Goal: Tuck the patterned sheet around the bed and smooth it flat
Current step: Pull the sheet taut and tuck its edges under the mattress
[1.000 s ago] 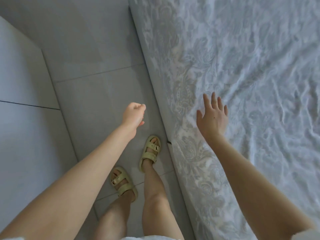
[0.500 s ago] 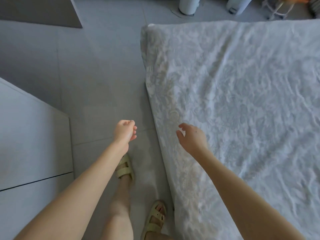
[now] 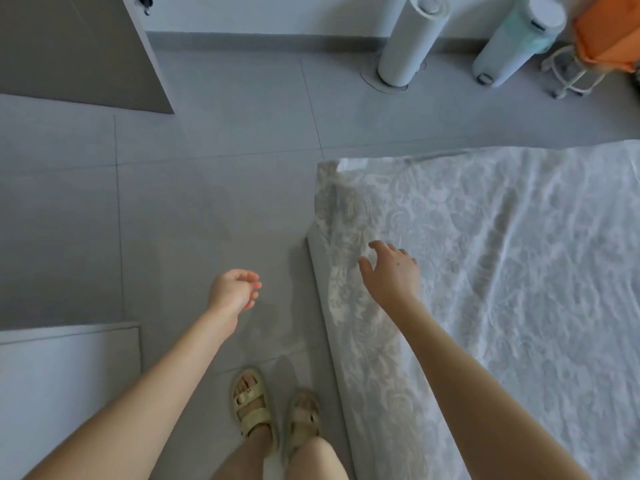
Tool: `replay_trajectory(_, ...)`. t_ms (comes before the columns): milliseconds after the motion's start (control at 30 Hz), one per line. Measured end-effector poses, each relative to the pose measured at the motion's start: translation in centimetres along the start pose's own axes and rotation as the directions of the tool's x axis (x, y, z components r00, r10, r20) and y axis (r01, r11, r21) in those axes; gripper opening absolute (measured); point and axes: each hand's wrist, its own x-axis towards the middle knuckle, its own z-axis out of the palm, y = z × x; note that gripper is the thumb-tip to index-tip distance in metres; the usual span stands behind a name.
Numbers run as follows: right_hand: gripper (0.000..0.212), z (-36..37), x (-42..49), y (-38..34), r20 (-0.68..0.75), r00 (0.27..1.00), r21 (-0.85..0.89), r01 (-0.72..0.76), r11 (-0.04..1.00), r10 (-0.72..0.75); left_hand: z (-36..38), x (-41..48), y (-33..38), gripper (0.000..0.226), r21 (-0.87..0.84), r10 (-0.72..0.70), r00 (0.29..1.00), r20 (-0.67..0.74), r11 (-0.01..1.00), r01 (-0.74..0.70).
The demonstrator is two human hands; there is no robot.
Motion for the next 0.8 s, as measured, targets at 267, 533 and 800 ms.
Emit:
replay_trajectory(267,0.046,-2.5,14.5,-4.4,-0.055,0.998,-0.163,-0.021,0.986,0.012,4.4,7.5,8.1,0.020,-0.082,-0.097,0.991,0.091,0.991,0.104)
replay_trajectory(533,0.022,0.5,26.2,-7.7,0.166,0.976,-0.253,-0.095,0.963,0.140,6.5,15.7,15.2,0.013,0.004,-0.042,0.990,0.132,0.999,0.042)
replay_trajectory(800,0.017,-4.4,20.1,0.8,-0.314,0.934,0.201,0.242,0.949,-0.172,13.6,19.0,17.1,0.033,0.225,-0.036,0.944,0.328,0.974,-0.041)
